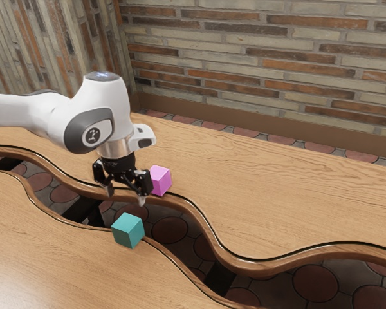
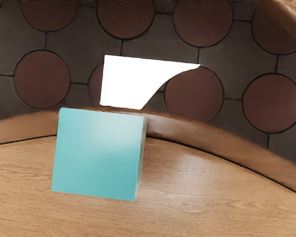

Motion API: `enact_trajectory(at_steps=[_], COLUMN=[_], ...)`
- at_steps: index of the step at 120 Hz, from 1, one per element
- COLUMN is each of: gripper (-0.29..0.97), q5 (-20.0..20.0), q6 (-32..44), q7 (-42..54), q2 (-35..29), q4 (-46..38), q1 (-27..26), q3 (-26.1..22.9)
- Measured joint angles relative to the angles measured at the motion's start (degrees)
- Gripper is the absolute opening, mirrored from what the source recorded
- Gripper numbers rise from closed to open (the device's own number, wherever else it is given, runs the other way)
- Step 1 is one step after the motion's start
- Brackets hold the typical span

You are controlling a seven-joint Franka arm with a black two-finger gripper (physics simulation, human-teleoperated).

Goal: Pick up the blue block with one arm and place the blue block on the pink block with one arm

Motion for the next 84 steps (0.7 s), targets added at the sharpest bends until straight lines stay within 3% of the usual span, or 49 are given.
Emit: enact_trajectory(at_steps=[45, 84], gripper=[0.68, 0.68], q5=[-2.45, -3.17], q6=[12.31, 17.75], q7=[1.57, 5.15], q2=[4.04, 7.07], q4=[-6.43, -6.72], q1=[3.17, 6.61], q3=[0.03, 0.05])
